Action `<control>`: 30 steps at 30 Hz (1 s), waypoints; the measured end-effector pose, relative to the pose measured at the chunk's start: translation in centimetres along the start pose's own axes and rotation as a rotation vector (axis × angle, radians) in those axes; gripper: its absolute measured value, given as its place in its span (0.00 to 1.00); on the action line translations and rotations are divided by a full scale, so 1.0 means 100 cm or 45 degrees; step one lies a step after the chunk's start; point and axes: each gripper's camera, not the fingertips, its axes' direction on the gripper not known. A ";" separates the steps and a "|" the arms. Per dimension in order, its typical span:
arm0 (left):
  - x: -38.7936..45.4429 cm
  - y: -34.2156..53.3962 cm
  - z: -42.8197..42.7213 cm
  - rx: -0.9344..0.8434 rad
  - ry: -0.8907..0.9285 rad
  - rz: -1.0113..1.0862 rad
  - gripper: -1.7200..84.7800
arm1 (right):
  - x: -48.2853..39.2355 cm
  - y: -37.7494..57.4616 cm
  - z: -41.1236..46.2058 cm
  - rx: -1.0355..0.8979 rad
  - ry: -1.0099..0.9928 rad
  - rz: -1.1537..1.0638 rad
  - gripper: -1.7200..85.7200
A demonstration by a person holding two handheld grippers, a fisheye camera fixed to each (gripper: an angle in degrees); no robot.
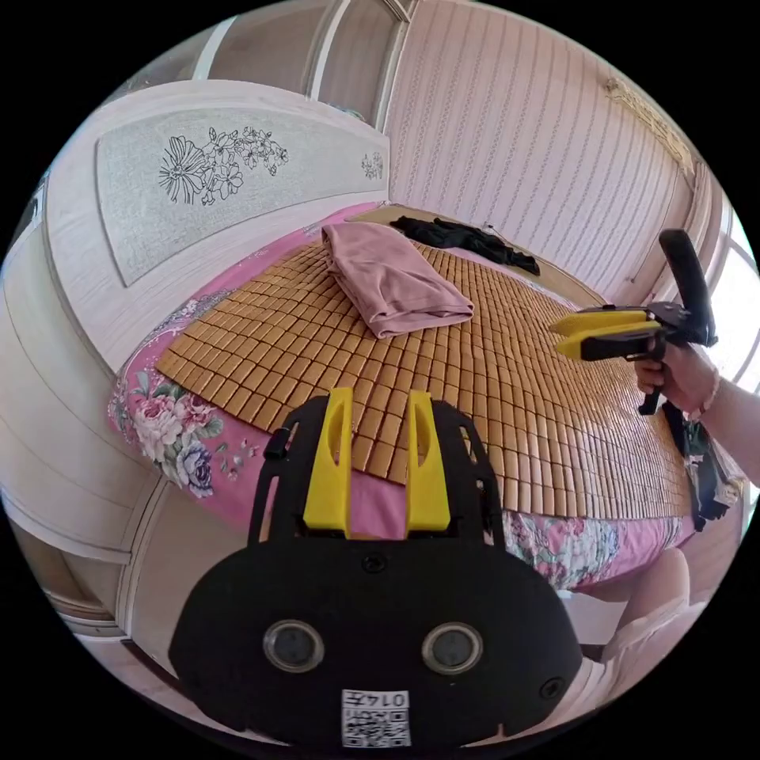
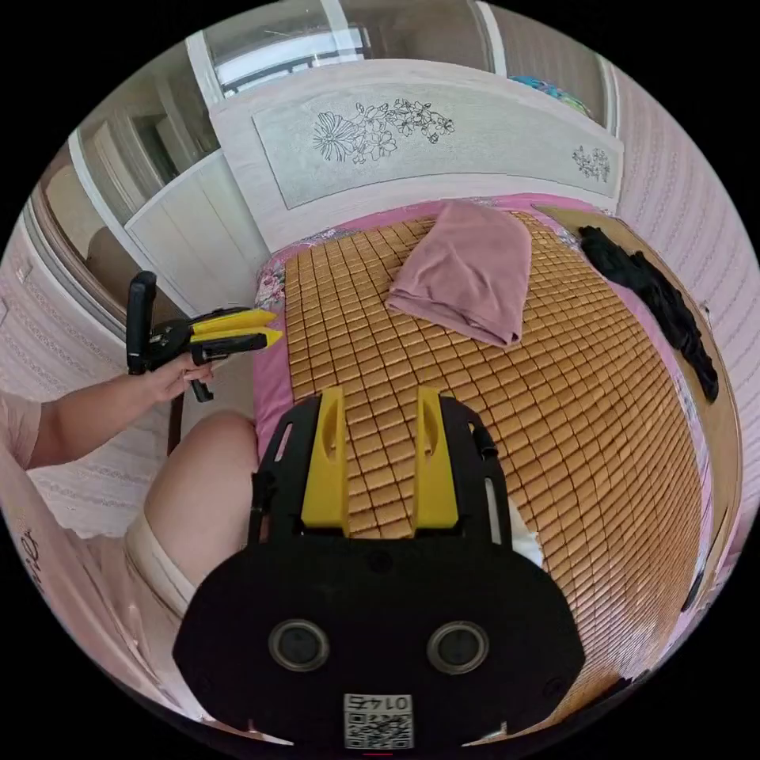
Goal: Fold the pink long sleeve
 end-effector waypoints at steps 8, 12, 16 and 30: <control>-0.015 -0.113 0.111 -0.030 0.042 -0.031 0.16 | 0.019 -0.185 0.134 -0.188 -0.070 0.064 0.14; -0.013 -0.145 0.150 -0.179 0.044 -0.064 0.09 | 0.028 -0.206 0.175 -0.255 0.018 0.086 0.13; -0.005 -0.168 0.156 -0.241 0.045 -0.036 0.02 | 0.062 -0.202 0.175 -0.318 0.081 0.153 0.05; 0.018 -0.138 0.023 -0.147 0.291 0.042 0.02 | 0.189 0.128 -0.131 0.314 -0.075 0.721 0.02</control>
